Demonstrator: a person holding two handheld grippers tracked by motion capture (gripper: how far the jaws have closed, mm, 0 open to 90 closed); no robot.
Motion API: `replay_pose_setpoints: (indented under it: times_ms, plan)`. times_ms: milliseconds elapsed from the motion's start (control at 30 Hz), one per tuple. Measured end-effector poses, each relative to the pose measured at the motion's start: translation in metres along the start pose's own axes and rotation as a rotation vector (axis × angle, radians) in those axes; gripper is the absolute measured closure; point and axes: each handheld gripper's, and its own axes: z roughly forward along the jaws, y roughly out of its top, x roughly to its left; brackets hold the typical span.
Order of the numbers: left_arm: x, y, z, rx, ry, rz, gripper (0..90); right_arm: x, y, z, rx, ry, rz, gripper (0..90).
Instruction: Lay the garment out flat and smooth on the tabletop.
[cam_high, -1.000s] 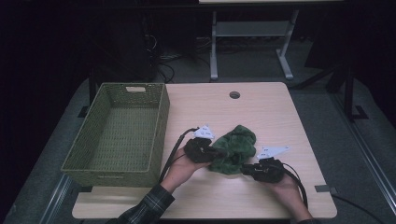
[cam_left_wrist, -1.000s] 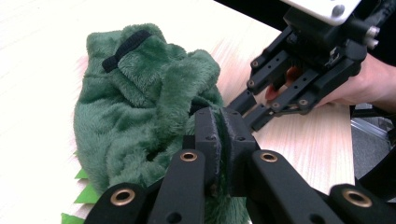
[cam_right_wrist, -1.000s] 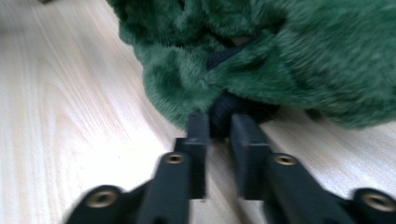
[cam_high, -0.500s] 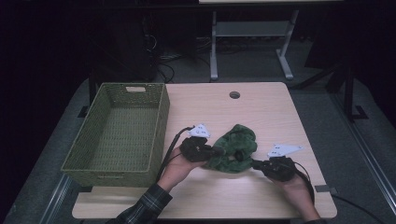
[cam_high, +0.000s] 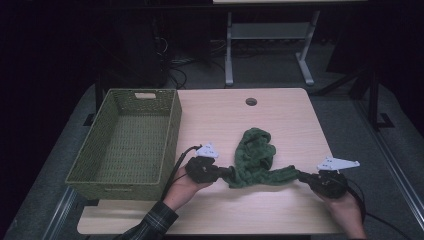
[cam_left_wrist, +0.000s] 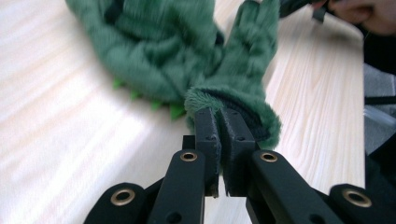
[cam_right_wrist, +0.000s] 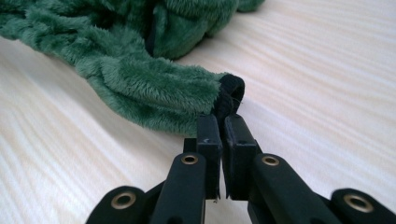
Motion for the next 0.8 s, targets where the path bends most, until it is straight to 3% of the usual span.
replay_pose_setpoints:
  times_ms: [100, 133, 267, 400, 500, 667, 800]
  plan:
    - [-0.001, 0.0, -0.002, 0.004, 0.012, 0.001, 80.3, 0.001, -0.002, 0.001, 0.015, 0.02, -0.006, 84.9]
    - [-0.002, 0.001, -0.004, -0.003, 0.019, 0.0, 74.3, 0.002, -0.003, 0.001, 0.007, 0.012, -0.017, 83.4]
    - [-0.005, 0.009, -0.017, -0.043, 0.027, 0.008, 66.8, 0.003, 0.001, -0.004, -0.023, 0.007, -0.016, 75.0]
    - [-0.014, 0.015, -0.018, -0.064, -0.016, 0.006, 71.9, 0.004, 0.006, -0.012, -0.071, -0.006, -0.014, 70.3]
    - [-0.02, 0.016, -0.01, -0.04, -0.039, 0.008, 78.2, 0.006, 0.011, -0.015, -0.087, 0.02, -0.02, 80.1]
    - [-0.029, 0.015, 0.011, -0.023, -0.091, -0.021, 84.8, 0.011, 0.018, 0.0, -0.038, 0.052, -0.042, 89.7]
    - [-0.037, 0.013, 0.028, 0.024, -0.077, 0.014, 84.9, 0.014, 0.021, 0.014, -0.002, 0.065, -0.06, 89.8]
